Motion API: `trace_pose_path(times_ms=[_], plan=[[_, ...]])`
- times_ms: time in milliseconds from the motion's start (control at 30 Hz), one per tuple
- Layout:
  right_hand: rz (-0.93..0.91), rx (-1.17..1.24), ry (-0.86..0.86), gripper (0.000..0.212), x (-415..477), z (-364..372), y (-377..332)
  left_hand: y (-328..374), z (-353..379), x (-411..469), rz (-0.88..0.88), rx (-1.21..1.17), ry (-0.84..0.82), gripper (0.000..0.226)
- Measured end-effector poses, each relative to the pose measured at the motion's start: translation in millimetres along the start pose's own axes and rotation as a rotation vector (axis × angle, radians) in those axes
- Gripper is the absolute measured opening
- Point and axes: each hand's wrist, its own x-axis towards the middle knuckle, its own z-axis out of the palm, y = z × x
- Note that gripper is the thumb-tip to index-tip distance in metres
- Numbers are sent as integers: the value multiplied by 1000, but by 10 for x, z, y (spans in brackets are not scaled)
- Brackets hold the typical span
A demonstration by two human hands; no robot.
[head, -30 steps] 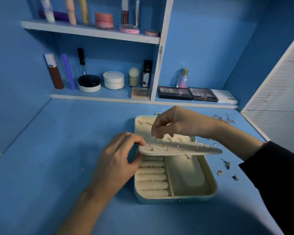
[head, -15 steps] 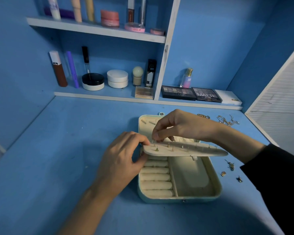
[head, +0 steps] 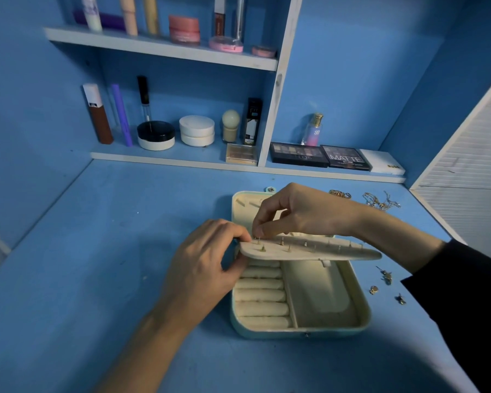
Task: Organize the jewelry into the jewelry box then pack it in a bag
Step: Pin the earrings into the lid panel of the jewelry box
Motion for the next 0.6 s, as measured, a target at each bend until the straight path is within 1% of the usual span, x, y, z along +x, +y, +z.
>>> trace_pose_path(times_ms=[200,500,600], plan=[[-44,-39,-41,7,14,-41,-52,-1,0,-3,3,-7,0,8],[-40,-122,-134,12,83,-65,-139,31,-38,8,14,-11,-3,13],[-40,-140,-142,12,85,-60,-151,27,-43,3,29,-10,1,10]])
